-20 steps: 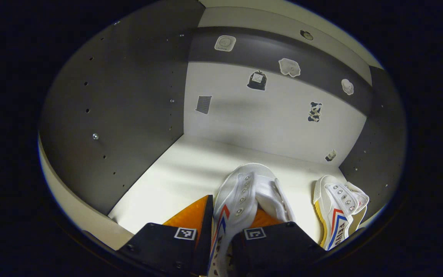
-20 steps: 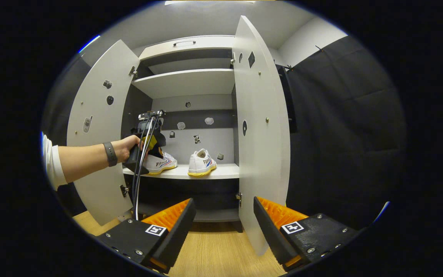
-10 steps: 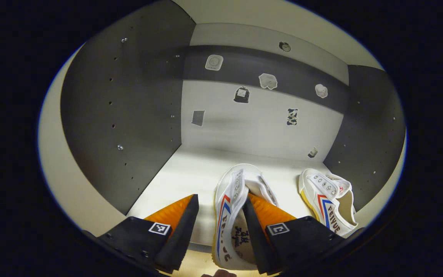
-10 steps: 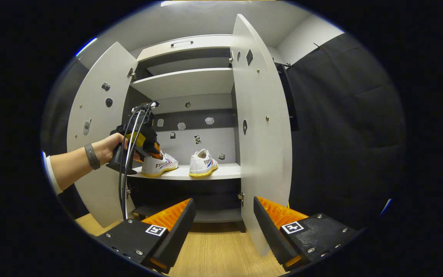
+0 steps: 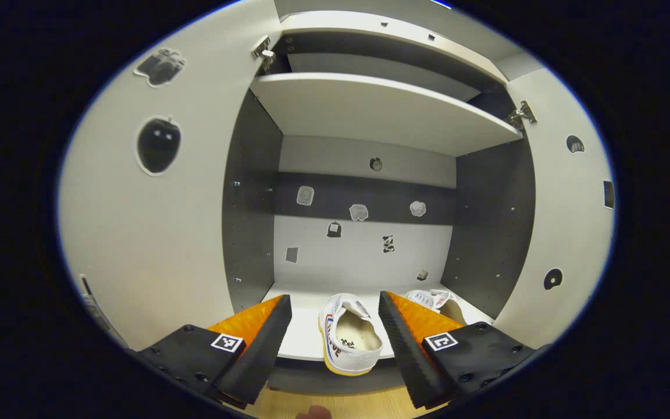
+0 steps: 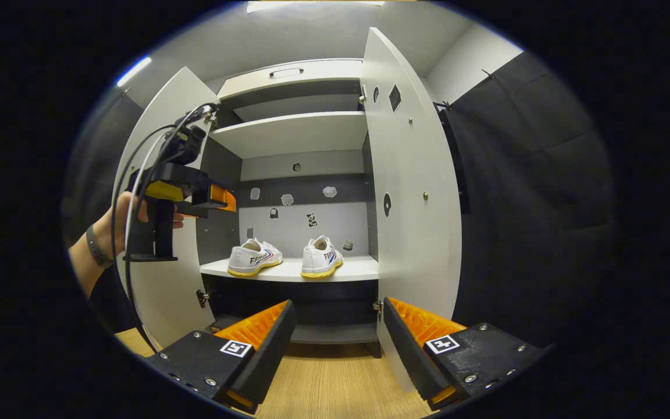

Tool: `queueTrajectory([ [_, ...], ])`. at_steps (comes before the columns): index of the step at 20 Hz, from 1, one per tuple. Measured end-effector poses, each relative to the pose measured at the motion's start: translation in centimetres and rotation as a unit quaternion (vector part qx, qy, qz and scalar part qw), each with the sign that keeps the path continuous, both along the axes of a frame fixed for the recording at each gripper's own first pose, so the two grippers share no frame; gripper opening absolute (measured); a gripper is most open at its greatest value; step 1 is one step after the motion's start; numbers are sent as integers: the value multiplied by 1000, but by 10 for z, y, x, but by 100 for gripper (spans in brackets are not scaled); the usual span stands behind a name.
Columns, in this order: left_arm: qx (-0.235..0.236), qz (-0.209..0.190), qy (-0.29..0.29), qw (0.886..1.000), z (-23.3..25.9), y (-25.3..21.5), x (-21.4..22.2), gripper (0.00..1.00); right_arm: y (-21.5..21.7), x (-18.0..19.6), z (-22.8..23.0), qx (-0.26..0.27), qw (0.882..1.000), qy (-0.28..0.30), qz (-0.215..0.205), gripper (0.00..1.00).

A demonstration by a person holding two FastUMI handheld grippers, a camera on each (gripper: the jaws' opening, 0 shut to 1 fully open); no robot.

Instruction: Grab one shoe with the right hand and put it into the shoe cabinet, grab the other shoe with the left hand and put it into the shoe cabinet; then close the right door with the right hand and the left door with the left hand.

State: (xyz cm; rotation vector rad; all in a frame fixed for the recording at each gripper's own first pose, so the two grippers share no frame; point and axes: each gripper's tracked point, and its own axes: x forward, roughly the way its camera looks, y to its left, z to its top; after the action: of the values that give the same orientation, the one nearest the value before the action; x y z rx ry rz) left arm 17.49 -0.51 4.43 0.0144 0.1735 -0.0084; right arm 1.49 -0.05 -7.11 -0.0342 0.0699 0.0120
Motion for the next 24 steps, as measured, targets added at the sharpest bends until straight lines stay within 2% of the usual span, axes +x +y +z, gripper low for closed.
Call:
queueTrajectory([
  [1,1,-3,-13,1000,5,-1,-15,96,1,-1,2,1,1000,-2,1,93],
  [4,5,0,-33,999,3,5,-60,99,3,-4,11,4,1000,-11,5,93],
  [11,-9,22,-43,999,-40,23,-145,96,1,-14,17,3,1000,-19,4,93],
  [18,-23,35,-40,998,-101,20,-197,97,-3,-30,5,4,1000,-8,-2,93],
  [19,-16,39,-46,998,-102,21,-202,96,-3,-33,4,5,1000,-5,-2,98],
  [20,-9,41,-57,997,-98,20,-206,94,-4,-34,8,9,1000,-7,-1,93],
  [23,1,28,-76,997,-93,9,-212,99,-14,-42,38,15,1000,-24,7,93],
  [24,-2,24,-77,997,-93,5,-213,96,-27,-43,54,5,999,-34,2,93],
])
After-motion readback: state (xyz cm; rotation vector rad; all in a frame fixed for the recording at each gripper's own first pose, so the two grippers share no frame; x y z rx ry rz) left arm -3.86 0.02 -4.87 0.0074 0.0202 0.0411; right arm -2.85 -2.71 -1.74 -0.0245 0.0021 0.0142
